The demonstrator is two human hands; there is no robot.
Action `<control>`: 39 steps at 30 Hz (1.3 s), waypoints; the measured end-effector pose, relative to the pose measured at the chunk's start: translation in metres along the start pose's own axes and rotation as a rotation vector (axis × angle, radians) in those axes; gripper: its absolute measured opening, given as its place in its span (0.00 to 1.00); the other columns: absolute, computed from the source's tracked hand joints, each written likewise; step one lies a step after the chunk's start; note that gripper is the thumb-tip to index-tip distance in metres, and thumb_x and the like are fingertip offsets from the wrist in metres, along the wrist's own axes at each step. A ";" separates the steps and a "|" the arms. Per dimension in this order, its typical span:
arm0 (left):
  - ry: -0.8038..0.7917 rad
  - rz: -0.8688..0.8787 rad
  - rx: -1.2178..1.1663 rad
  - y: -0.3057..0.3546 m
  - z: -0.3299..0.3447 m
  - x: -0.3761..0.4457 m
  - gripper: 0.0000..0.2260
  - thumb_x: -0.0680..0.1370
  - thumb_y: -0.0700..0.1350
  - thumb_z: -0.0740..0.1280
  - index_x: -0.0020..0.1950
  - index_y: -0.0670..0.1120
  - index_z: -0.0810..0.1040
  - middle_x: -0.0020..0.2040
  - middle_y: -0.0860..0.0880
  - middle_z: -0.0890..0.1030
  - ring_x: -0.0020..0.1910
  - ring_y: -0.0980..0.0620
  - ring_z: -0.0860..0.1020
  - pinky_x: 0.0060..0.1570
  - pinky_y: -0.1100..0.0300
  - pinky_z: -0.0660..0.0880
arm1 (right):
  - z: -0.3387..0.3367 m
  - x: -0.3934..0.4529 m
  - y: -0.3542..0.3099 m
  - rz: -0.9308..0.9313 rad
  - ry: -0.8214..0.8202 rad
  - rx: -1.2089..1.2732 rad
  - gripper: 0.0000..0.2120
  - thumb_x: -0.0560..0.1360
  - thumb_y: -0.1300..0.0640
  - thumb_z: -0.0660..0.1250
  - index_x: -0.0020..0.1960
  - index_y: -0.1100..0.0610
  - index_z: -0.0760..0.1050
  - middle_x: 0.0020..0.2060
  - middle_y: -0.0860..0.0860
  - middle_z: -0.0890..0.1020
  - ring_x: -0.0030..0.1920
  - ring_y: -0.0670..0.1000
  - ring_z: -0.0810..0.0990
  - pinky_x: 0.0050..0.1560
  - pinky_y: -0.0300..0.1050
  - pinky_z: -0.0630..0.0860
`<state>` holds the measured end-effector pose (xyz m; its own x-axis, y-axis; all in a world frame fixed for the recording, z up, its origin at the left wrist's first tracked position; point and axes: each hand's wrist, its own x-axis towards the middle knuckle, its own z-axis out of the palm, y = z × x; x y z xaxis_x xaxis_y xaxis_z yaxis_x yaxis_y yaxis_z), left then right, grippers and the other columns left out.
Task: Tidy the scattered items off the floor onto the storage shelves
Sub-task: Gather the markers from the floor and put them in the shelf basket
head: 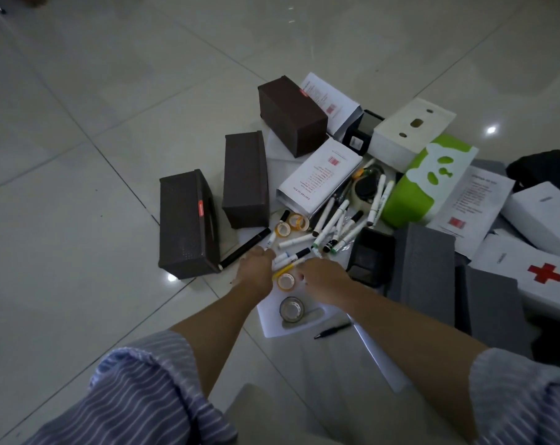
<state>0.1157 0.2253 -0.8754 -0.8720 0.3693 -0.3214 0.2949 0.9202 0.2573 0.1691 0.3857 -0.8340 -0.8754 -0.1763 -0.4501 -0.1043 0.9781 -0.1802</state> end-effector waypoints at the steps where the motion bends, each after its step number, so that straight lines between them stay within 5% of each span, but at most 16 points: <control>1: 0.004 0.001 0.034 0.000 0.002 0.001 0.21 0.76 0.38 0.65 0.69 0.47 0.70 0.64 0.42 0.71 0.62 0.41 0.71 0.61 0.51 0.69 | 0.002 0.004 -0.004 0.014 0.024 0.014 0.12 0.80 0.61 0.57 0.60 0.59 0.75 0.59 0.56 0.77 0.59 0.56 0.77 0.53 0.46 0.72; 5: -0.001 -0.010 0.079 -0.003 0.009 0.002 0.18 0.79 0.41 0.63 0.68 0.46 0.68 0.63 0.42 0.71 0.63 0.41 0.70 0.61 0.51 0.66 | 0.008 0.016 -0.009 0.001 0.091 0.051 0.12 0.80 0.63 0.58 0.61 0.60 0.75 0.59 0.57 0.77 0.59 0.56 0.76 0.51 0.47 0.73; 9: 0.076 0.006 -0.116 -0.017 0.002 0.005 0.13 0.78 0.36 0.61 0.62 0.37 0.71 0.59 0.38 0.72 0.58 0.39 0.72 0.54 0.54 0.65 | 0.011 0.026 -0.010 -0.074 0.115 0.095 0.15 0.75 0.64 0.63 0.61 0.62 0.74 0.59 0.58 0.74 0.63 0.57 0.70 0.56 0.51 0.72; 14: 0.319 -0.157 -0.353 -0.033 -0.028 0.009 0.08 0.79 0.34 0.61 0.55 0.31 0.73 0.53 0.33 0.73 0.50 0.39 0.73 0.45 0.56 0.66 | 0.016 0.039 -0.018 -0.164 0.392 0.161 0.17 0.61 0.74 0.68 0.46 0.60 0.79 0.44 0.56 0.79 0.47 0.61 0.78 0.41 0.50 0.74; 19: 0.181 -0.211 -0.302 -0.037 -0.026 0.017 0.14 0.77 0.35 0.64 0.63 0.36 0.74 0.58 0.37 0.75 0.57 0.41 0.75 0.54 0.55 0.72 | 0.013 0.053 -0.026 -0.132 0.217 0.016 0.24 0.75 0.67 0.61 0.70 0.55 0.69 0.64 0.53 0.72 0.66 0.56 0.67 0.63 0.49 0.62; 28: 0.020 -0.195 -0.224 -0.040 -0.022 0.023 0.15 0.79 0.42 0.65 0.63 0.37 0.71 0.58 0.36 0.75 0.56 0.38 0.75 0.52 0.50 0.73 | 0.017 0.045 -0.023 -0.091 0.182 -0.028 0.23 0.74 0.70 0.61 0.68 0.59 0.68 0.64 0.57 0.68 0.65 0.58 0.65 0.60 0.48 0.64; 33: -0.068 -0.264 -0.262 -0.044 -0.028 0.021 0.16 0.79 0.40 0.66 0.64 0.36 0.71 0.62 0.36 0.74 0.58 0.41 0.76 0.55 0.54 0.73 | 0.018 0.040 -0.010 -0.085 0.417 0.249 0.15 0.73 0.69 0.64 0.60 0.62 0.73 0.55 0.58 0.72 0.57 0.58 0.71 0.55 0.49 0.70; 39: -0.008 -0.282 -0.334 -0.044 -0.025 0.009 0.19 0.78 0.42 0.68 0.66 0.36 0.67 0.61 0.37 0.75 0.60 0.39 0.75 0.54 0.52 0.72 | -0.003 0.020 0.001 0.398 0.662 0.866 0.02 0.77 0.64 0.59 0.49 0.61 0.70 0.43 0.58 0.74 0.44 0.59 0.74 0.38 0.43 0.60</control>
<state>0.0854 0.1846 -0.8666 -0.8969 0.1115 -0.4280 -0.0981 0.8934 0.4384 0.1500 0.3836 -0.8401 -0.8761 0.4696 -0.1097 0.3676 0.5030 -0.7822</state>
